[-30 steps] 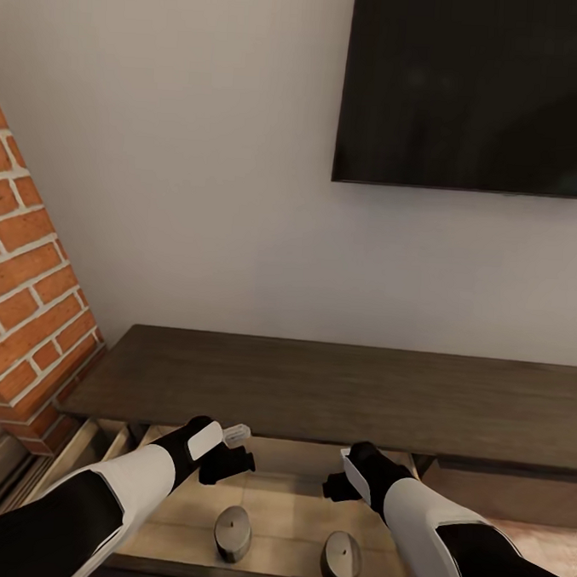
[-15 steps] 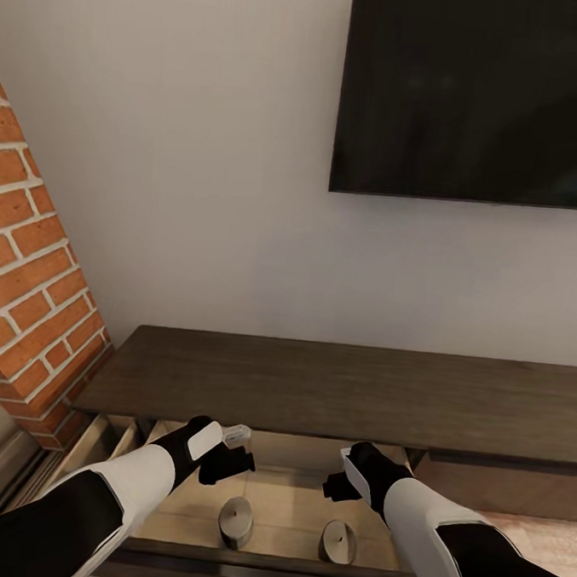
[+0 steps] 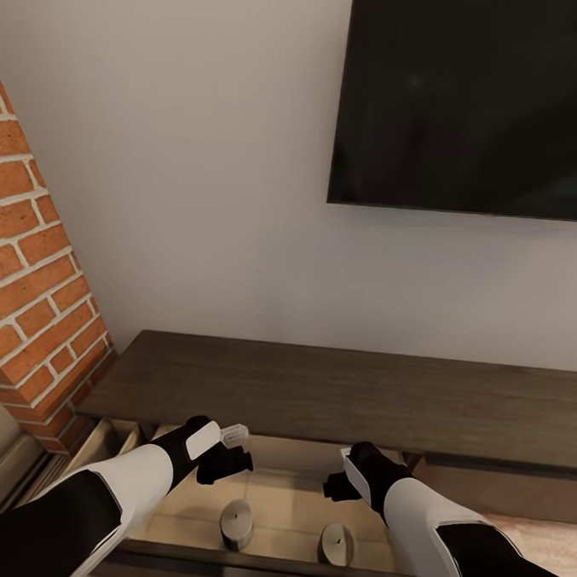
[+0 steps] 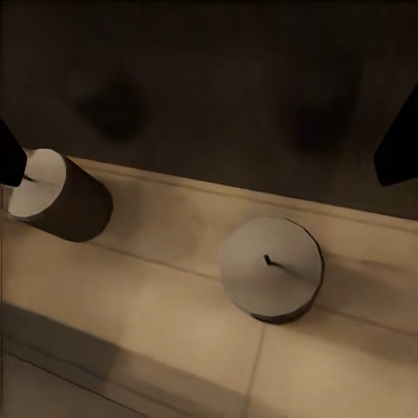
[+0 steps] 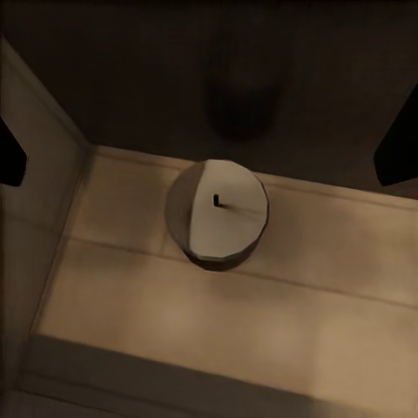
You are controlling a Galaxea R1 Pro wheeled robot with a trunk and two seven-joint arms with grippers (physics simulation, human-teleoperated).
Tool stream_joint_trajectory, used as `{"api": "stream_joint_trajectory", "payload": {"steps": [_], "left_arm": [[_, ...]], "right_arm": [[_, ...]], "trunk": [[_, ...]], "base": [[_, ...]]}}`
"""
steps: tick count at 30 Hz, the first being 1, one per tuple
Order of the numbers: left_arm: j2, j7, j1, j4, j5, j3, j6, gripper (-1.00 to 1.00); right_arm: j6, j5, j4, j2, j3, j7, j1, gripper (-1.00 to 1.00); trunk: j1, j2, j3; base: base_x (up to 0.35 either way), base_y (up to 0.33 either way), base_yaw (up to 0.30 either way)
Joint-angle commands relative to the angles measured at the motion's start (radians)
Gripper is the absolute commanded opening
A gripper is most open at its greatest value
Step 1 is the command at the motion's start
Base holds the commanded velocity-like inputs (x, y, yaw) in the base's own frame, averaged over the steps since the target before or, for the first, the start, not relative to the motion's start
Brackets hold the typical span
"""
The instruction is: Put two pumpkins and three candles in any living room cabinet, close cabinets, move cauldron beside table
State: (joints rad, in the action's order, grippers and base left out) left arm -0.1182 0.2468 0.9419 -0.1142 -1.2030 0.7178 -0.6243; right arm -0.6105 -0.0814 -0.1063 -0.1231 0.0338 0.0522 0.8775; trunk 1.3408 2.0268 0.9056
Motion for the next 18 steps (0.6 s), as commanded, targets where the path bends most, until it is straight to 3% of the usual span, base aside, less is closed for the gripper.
{"api": "stream_joint_trajectory", "payload": {"steps": [1,11,18], "left_arm": [[0.0,0.0,0.0,0.0,0.0,0.0,0.0,1.0],[0.0,0.0,0.0,0.001,-0.001,0.0,0.0,1.0],[0.0,-0.001,0.0,0.0,-0.001,0.0,0.002,1.0]], "right_arm": [[0.0,0.0,0.0,0.0,0.0,0.0,0.0,1.0],[0.0,0.0,0.0,-0.004,0.0,0.0,0.0,1.0],[0.002,0.0,0.0,-0.002,-0.001,0.0,0.0,1.0]], "trunk": [[-0.004,-0.007,-0.003],[-0.042,-0.077,-0.035],[-0.069,-0.126,-0.056]], "base": [[0.0,0.0,0.0],[-0.002,0.0,0.0],[-0.146,0.0,0.0]]}}
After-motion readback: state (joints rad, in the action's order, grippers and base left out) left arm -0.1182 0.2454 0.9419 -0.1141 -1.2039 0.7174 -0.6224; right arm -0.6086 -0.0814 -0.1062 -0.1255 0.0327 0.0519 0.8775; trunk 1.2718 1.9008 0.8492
